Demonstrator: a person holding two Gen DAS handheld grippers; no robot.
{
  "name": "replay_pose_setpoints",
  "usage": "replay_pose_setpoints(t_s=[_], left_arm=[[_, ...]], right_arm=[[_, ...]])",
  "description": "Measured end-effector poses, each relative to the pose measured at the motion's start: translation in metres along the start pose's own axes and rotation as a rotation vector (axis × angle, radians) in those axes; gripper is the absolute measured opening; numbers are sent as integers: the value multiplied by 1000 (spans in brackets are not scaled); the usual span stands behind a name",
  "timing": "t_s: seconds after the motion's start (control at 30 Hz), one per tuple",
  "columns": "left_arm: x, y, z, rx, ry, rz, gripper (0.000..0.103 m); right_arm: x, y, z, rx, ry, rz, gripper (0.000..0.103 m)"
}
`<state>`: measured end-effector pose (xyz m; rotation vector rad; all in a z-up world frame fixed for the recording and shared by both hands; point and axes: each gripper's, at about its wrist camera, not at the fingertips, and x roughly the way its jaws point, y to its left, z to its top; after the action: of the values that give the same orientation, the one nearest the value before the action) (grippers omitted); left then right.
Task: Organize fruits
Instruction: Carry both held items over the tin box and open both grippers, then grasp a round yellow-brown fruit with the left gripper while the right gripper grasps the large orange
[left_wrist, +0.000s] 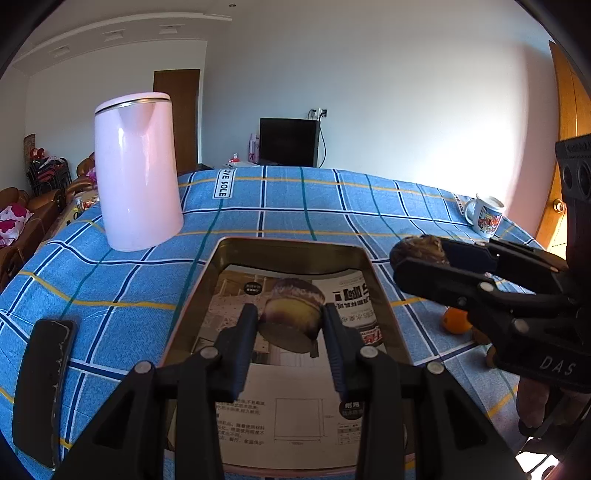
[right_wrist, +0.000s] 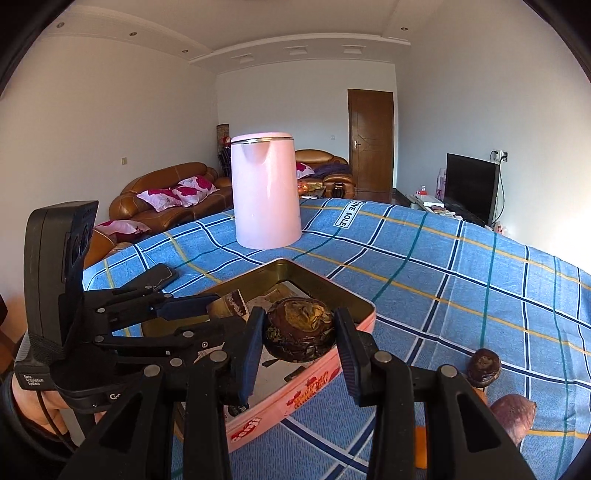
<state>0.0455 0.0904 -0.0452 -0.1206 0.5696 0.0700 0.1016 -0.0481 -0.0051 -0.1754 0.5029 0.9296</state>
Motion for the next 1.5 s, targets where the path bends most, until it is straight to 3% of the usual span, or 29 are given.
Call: replay_pose_setpoints(t_s=[0.67,0.73,0.8,0.9,1.07,1.27,1.4,1.5], left_arm=[[5,15,-4,-28,29,45,39],[1,13,-3,-28,20,46,40],[-6,10,-1,-35,0,47,55],[-21,0,2,-28,-54,36,72],[-31,-39,4,22,-81,-53,73],[-19,-105,-6,103,-37,-194,75],[-3,-146,-17,169,29,-263,75],[7,-165,-23,211,66,-275,75]], right_arm=[[53,12,-9,-15,161,38,40],[51,9,-9,-1,155,41,44],[44,4,-9,16,139,11,60],[18,-5,-11,37,96,19,62],[-49,-32,-31,42,21,-100,67],[-114,-83,-75,94,3,-313,68],[-127,-111,-99,188,26,-319,68],[-124,-121,-108,228,35,-310,68]])
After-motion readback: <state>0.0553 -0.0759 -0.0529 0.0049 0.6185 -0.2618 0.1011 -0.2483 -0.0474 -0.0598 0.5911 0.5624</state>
